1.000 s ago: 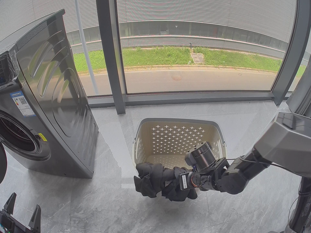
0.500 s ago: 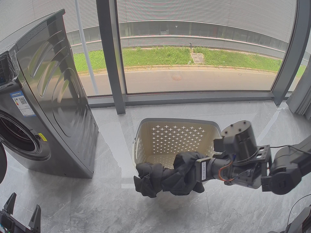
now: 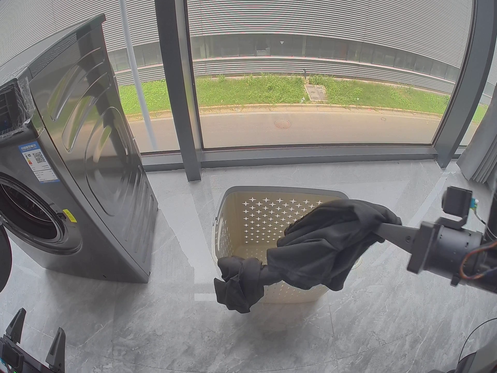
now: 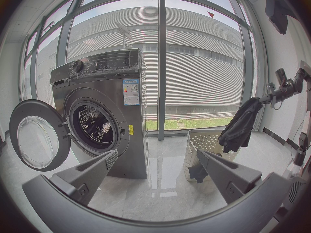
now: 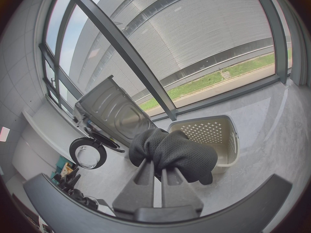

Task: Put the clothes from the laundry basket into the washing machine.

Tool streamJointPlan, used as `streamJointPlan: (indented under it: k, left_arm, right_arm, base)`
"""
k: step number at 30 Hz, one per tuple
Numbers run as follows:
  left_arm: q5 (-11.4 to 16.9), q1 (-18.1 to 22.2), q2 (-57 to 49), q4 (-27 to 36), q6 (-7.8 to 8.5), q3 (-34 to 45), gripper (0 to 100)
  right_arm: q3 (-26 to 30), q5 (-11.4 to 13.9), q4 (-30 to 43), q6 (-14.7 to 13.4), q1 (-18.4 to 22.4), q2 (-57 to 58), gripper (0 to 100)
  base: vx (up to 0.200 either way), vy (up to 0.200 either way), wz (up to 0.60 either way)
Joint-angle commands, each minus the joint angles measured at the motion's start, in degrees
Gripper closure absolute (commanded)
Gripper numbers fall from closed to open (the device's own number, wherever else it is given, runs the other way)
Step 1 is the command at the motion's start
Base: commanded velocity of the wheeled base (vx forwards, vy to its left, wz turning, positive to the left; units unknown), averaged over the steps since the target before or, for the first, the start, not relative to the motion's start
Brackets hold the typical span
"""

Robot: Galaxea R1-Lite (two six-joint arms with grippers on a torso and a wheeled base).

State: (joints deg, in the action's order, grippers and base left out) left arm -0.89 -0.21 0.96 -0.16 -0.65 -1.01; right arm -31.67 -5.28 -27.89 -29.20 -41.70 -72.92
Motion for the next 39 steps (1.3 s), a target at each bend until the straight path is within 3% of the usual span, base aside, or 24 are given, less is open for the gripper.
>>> streamJointPlan:
  k: [1,4,11,18,27,35,39]
  left_arm:
    - [0.01,0.03,-0.96,-0.02,0.38,1.01,0]
    - [0.1,0.03,-0.96,-0.02,0.21,1.01,0]
    - [-0.34,0.03,-0.96,-0.02,0.47,1.01,0]
    - [0.1,0.12,-0.96,0.07,1.35,1.01,0]
    - [0.19,0.03,-0.96,0.07,0.65,0.92,0]
    - [0.1,0.03,-0.96,0.07,0.12,0.92,0]
    - [0.01,-0.06,-0.88,0.07,-0.41,0.92,0]
  right_arm:
    - [7.94,2.47,-0.76,0.19,2.59,12.19,100]
    - [7.68,0.71,-1.02,3.8,3.82,12.63,100]
    - [4.78,0.97,-2.34,6.26,3.74,7.53,100]
    - [5.39,2.2,-3.92,8.45,3.38,5.34,100]
    - [3.63,2.47,-4.1,8.89,4.7,7.62,100]
    - [4.86,1.85,-7.0,8.98,4.26,-0.29,100]
    - [7.06,1.76,-12.27,11.88,4.44,-2.05,100]
  base:
    - [-0.2,0.0,0.0]
    - [-0.2,0.0,0.0]
    - [-0.057,0.0,0.0]
    - [0.0,0.0,0.0]
    - [0.0,0.2,0.0]
    - [0.0,0.2,0.0]
    - [0.0,0.2,0.0]
